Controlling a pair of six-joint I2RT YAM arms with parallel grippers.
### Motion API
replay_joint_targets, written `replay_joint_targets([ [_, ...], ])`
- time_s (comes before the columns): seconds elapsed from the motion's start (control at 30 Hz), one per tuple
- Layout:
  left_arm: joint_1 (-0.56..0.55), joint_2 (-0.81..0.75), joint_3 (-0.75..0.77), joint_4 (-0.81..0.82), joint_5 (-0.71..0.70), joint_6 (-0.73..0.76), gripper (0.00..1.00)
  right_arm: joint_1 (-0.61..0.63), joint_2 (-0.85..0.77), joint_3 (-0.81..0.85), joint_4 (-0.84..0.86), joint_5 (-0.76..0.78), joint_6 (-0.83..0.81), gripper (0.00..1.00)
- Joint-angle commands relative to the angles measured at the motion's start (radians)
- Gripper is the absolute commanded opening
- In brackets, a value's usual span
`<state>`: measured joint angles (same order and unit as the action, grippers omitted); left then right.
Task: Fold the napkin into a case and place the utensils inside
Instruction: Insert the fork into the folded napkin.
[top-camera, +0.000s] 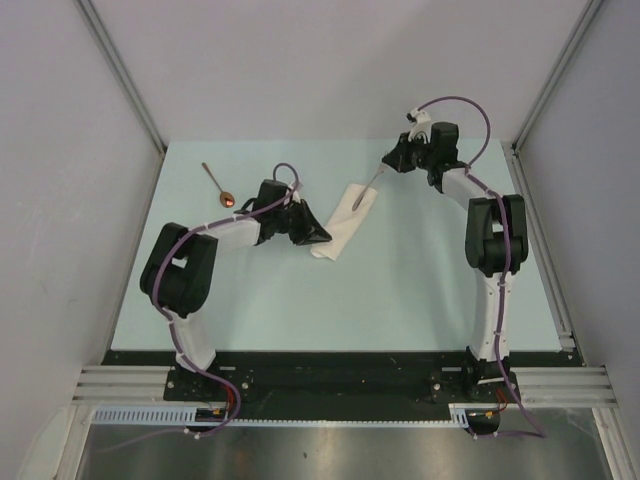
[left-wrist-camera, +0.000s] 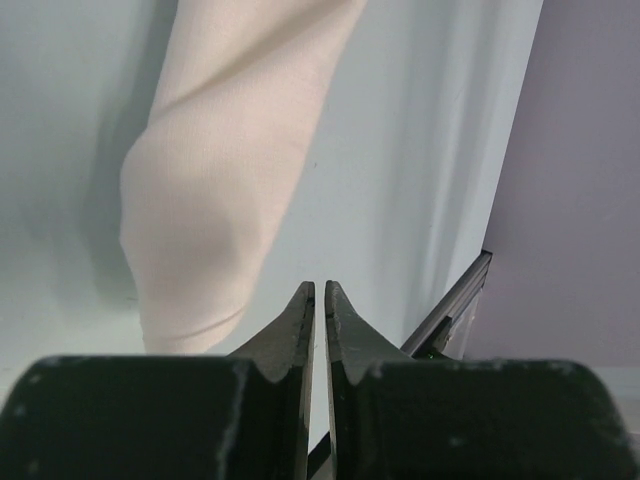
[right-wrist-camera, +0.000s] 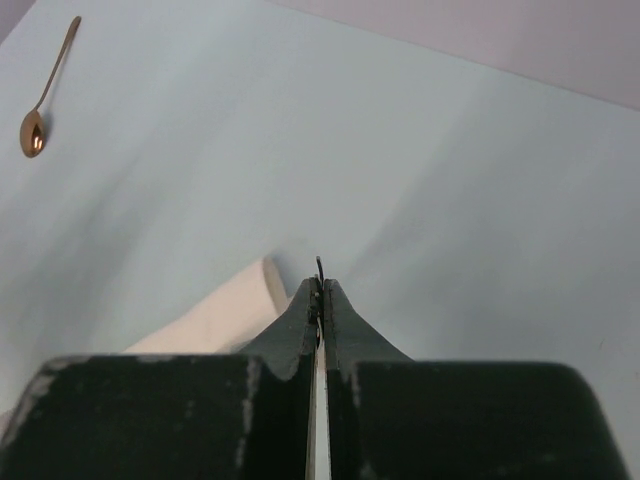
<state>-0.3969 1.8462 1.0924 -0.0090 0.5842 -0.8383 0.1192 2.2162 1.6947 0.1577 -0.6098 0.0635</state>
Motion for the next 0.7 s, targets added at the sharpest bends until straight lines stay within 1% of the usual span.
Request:
replay_joint_targets([
  [0.0, -0.002, 0.042, 0.064, -0.011, -0.018, 0.001, 0.11, -0.009, 0.055, 0.143, -0.069, -0.011, -0.060, 0.00],
  [0.07, 0.001, 0.059, 0.072, -0.013, -0.021, 0.005, 0.10, -0.009, 0.066, 0.164, -0.079, -0.042, -0.057, 0.00],
  [0.2, 0.003, 0.100, 0.092, -0.017, -0.023, 0.010, 0.10, -0.007, 0.069, 0.140, -0.072, -0.093, -0.031, 0.00],
  [0.3, 0.006, 0.104, 0.090, -0.019, -0.023, 0.018, 0.09, -0.012, 0.073, 0.118, -0.060, -0.131, -0.008, 0.00],
  [0.43, 0.013, 0.104, 0.078, -0.025, -0.037, 0.034, 0.09, -0.013, 0.074, 0.100, -0.041, -0.174, 0.062, 0.00],
  [0.67, 0.020, 0.102, 0.052, -0.011, -0.037, 0.031, 0.08, 0.005, 0.080, 0.066, 0.006, -0.205, 0.170, 0.00],
])
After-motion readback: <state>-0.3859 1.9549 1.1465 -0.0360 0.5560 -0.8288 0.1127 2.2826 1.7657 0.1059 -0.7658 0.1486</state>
